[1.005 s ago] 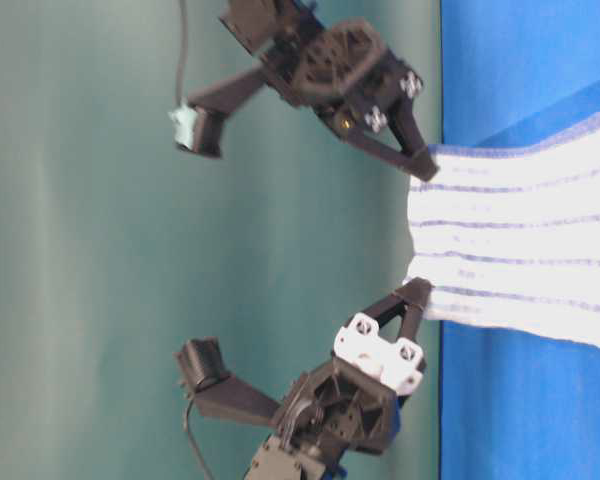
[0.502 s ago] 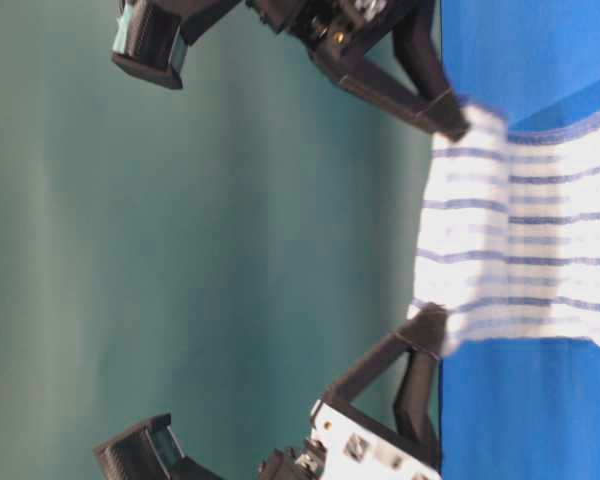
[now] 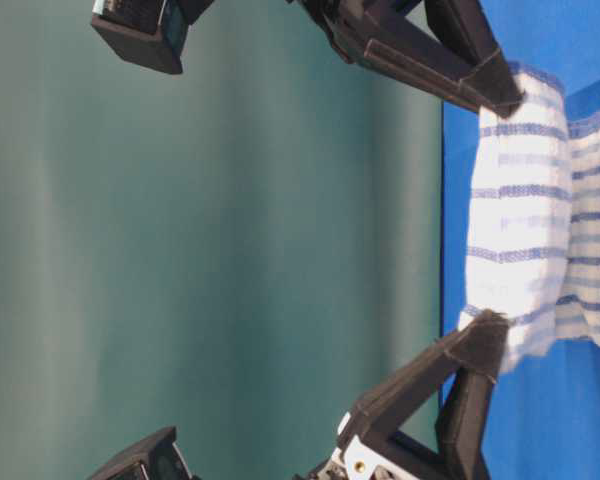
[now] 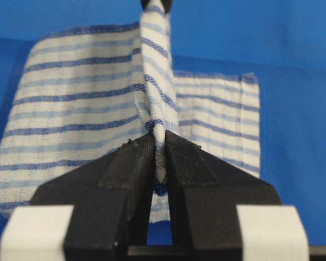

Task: Fold the blue towel.
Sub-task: 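Fold the top end down toward the bottom end with both grippers, then open both grippers and release the folded towel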

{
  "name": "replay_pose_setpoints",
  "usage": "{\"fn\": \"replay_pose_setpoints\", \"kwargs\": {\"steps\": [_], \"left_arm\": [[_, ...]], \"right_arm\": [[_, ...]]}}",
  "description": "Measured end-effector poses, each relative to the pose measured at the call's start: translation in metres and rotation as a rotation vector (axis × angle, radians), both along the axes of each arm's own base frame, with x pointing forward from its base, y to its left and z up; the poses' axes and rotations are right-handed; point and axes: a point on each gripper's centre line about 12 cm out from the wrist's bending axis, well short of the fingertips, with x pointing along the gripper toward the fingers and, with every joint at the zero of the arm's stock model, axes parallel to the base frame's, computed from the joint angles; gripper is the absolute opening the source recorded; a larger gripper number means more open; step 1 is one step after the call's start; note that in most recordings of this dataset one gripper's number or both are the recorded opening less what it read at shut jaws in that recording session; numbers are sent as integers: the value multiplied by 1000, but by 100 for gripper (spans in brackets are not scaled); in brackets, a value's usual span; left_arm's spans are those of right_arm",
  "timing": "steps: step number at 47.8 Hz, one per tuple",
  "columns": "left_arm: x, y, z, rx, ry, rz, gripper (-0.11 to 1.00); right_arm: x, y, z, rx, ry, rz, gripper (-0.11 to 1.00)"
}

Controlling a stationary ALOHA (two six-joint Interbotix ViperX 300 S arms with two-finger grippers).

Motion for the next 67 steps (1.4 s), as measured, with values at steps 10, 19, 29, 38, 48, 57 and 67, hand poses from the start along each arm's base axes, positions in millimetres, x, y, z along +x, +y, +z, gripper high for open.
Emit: {"fn": "replay_pose_setpoints", "kwargs": {"steps": [10, 19, 29, 38, 48, 57, 67], "left_arm": [[0, -7, -7, 1, 18, -17, 4], [3, -16, -23, 3, 60, -37, 4], [6, -22, -32, 6, 83, -52, 4], [6, -27, -32, -16, 81, -53, 6], [4, -40, -32, -47, 82, -70, 9], [3, -47, -34, -46, 89, -89, 15], [2, -47, -35, -48, 94, -87, 54]], "right_arm": [[1, 9, -11, 7, 31, 19, 9], [6, 19, -26, 29, 69, 23, 9], [7, 26, -34, 44, 91, 27, 9], [7, 34, -33, 62, 89, 30, 9], [6, 46, -32, 82, 79, 43, 9], [6, 52, -33, 82, 74, 55, 9], [6, 52, -38, 93, 91, 43, 13]]}}
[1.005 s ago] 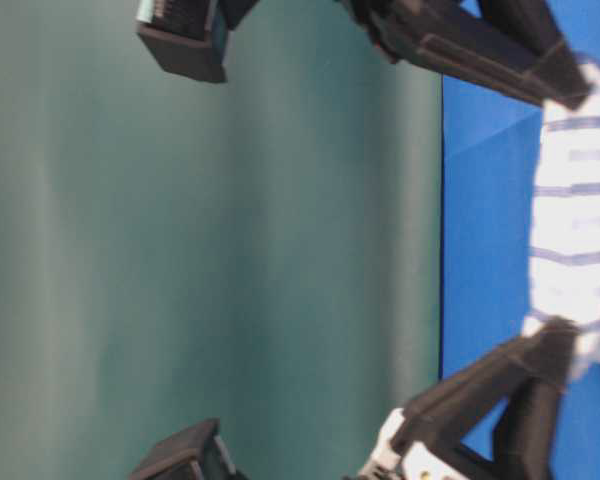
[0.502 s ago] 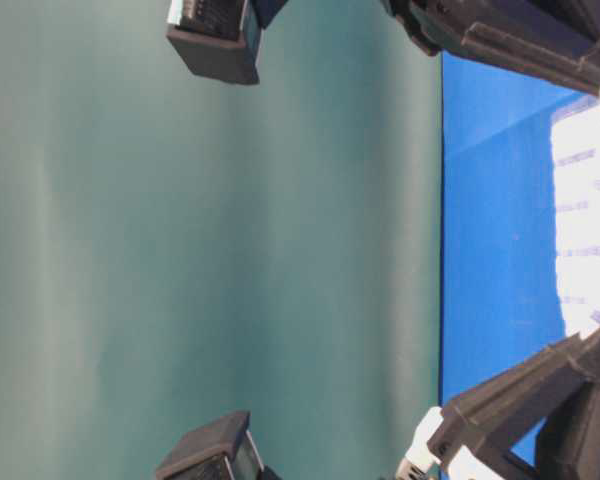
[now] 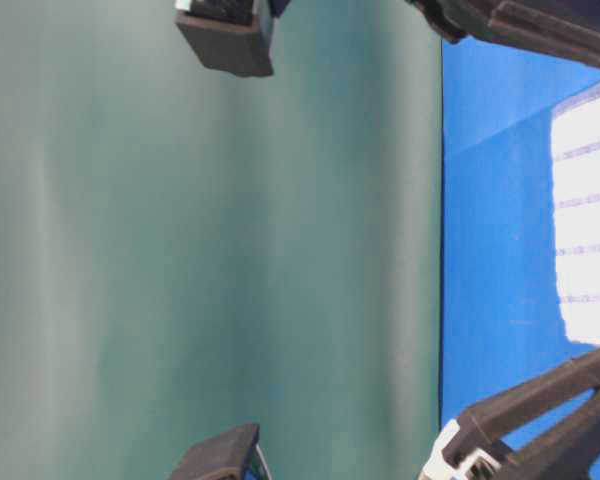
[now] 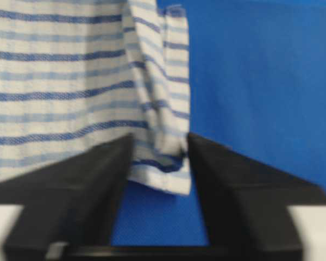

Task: Fold the blue towel.

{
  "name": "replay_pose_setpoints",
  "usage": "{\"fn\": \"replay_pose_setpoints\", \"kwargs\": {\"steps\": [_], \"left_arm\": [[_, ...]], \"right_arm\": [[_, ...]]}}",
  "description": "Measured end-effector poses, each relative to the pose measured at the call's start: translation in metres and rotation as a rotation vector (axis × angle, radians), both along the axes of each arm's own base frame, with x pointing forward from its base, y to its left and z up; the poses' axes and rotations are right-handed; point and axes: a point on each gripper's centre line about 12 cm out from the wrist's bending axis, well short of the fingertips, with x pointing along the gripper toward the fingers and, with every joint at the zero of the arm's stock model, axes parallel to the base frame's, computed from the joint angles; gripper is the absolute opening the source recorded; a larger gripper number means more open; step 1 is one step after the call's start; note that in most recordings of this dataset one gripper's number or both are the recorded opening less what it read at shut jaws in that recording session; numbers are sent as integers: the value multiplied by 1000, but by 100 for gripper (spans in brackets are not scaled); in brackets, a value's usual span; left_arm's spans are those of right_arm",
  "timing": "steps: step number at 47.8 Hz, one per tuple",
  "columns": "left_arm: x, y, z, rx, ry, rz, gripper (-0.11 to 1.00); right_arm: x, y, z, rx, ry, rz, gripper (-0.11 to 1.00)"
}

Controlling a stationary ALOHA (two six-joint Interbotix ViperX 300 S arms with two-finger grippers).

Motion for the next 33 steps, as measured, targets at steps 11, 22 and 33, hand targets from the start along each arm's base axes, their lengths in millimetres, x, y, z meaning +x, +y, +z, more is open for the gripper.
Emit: {"fn": "replay_pose_setpoints", "kwargs": {"steps": [11, 22, 33], "left_arm": [[-11, 3, -9, 6, 38, 1, 69], [-22, 13, 13, 6, -1, 13, 76], [-31, 23, 68, 51, -127, -20, 76]], "right_arm": [[0, 4, 0, 8, 0, 3, 80], [-1, 4, 13, 1, -36, 18, 91], [-10, -20, 48, -44, -125, 13, 92]]}}
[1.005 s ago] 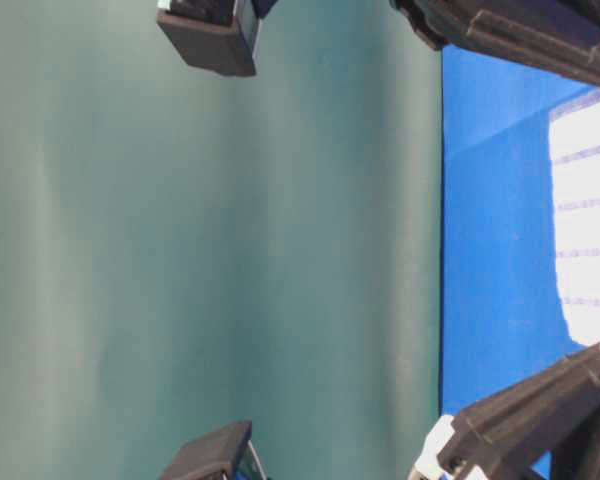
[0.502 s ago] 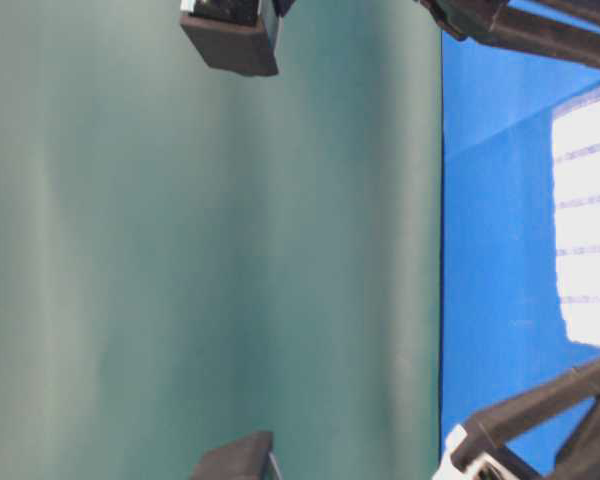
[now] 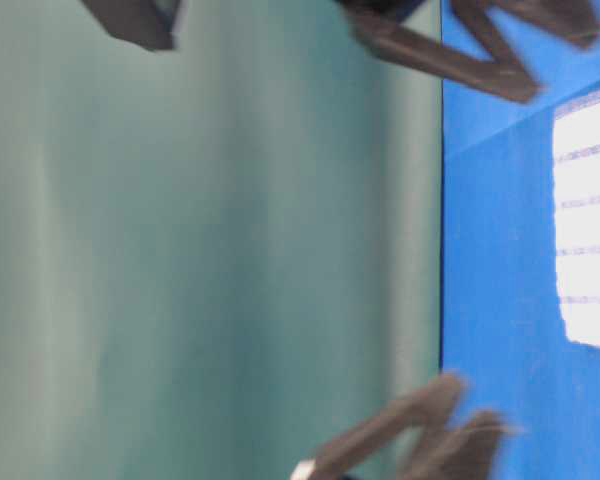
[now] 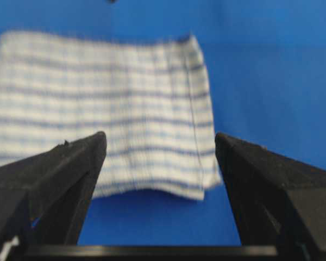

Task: Fold the blue towel.

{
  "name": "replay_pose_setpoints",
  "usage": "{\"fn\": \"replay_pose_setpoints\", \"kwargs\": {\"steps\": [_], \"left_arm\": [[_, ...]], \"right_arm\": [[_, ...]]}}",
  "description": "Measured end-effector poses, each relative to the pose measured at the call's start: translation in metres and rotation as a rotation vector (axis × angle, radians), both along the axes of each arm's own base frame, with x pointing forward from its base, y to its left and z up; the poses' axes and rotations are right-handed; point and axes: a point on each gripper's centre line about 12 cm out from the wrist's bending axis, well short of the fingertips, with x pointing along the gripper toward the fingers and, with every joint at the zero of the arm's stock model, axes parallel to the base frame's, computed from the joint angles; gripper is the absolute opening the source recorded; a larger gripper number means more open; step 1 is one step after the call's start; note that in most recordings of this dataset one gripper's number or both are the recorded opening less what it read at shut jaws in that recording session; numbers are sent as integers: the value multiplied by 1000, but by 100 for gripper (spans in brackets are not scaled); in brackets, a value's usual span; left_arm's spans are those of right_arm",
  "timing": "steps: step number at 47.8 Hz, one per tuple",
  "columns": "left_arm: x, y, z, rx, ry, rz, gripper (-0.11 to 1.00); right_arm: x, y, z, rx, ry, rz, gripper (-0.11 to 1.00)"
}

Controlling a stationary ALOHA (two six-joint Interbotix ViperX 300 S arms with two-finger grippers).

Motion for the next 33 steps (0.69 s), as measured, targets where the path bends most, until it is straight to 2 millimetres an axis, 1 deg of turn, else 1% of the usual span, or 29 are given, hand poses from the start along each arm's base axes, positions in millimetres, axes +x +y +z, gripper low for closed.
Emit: {"fn": "replay_pose_setpoints", "kwargs": {"steps": [5, 8, 11, 15, 24, 33], "left_arm": [[-8, 7, 20, -5, -41, 8, 76], [-17, 13, 29, -13, -58, 22, 76], [-25, 20, 33, -16, -66, 38, 76], [-38, 27, 38, -18, -86, 54, 76], [-70, 36, 49, -21, -152, 75, 76], [-99, 41, 54, -25, -213, 83, 76]], "right_arm": [[-8, -14, 14, -25, -24, -10, 92], [-14, -21, 22, -39, -38, -16, 92], [-19, -26, 30, -50, -53, -18, 92], [-32, -31, 41, -65, -79, -18, 92], [-64, -43, 60, -92, -156, -45, 92], [-101, -44, 78, -125, -234, -33, 92]]}}
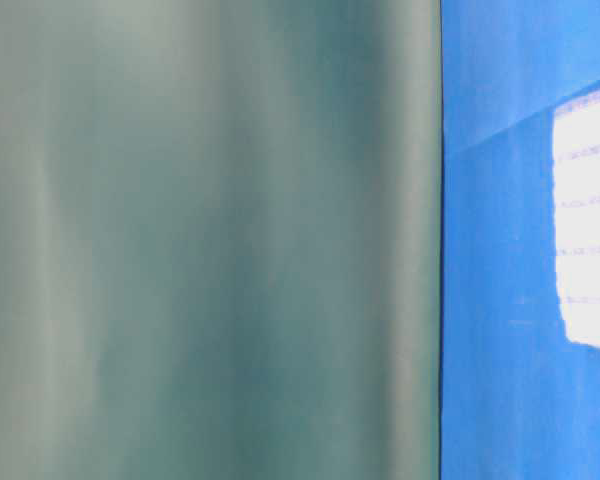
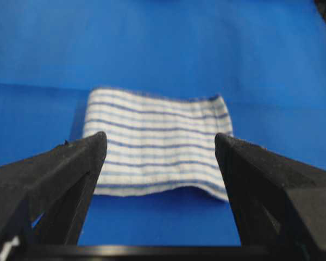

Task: Fold the blue towel.

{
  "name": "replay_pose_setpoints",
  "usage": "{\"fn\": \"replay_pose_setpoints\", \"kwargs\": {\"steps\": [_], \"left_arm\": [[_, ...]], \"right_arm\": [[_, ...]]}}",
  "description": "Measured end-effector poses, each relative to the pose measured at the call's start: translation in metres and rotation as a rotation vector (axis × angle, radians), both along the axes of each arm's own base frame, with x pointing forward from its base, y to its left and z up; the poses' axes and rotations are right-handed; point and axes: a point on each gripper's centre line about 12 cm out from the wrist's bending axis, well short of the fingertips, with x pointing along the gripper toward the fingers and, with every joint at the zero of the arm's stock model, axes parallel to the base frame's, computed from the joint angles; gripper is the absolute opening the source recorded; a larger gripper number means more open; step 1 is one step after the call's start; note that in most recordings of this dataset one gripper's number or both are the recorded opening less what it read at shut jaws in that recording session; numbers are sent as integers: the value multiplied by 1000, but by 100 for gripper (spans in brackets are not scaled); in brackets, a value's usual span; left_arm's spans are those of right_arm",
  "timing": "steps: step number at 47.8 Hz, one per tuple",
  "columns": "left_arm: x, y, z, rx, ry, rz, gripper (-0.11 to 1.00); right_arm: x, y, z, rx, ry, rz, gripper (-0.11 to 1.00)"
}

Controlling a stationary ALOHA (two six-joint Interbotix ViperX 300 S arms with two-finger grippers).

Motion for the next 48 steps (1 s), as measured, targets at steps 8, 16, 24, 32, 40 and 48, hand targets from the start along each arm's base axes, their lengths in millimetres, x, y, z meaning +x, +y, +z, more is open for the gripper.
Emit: {"fn": "replay_pose_setpoints", "kwargs": {"steps": [8, 16, 24, 32, 40, 48], "left_arm": [[-24, 2, -1, -2, -44, 0, 76], [-43, 3, -9, 0, -64, -3, 76], [-55, 4, -22, 0, -59, -3, 76], [-63, 4, -32, 2, -44, -8, 76], [-67, 4, -42, 2, -30, -8, 76], [-71, 4, -44, 2, -37, -6, 76]], "right_arm": [[-27, 1, 0, -8, -48, 6, 92], [-48, 2, -14, -9, -71, 4, 92], [-58, 2, -27, -11, -86, 1, 92], [-60, 1, -37, -5, -97, -10, 91], [-59, 0, -42, -7, -95, -17, 91], [-59, 0, -41, -5, -98, -17, 91]]}}
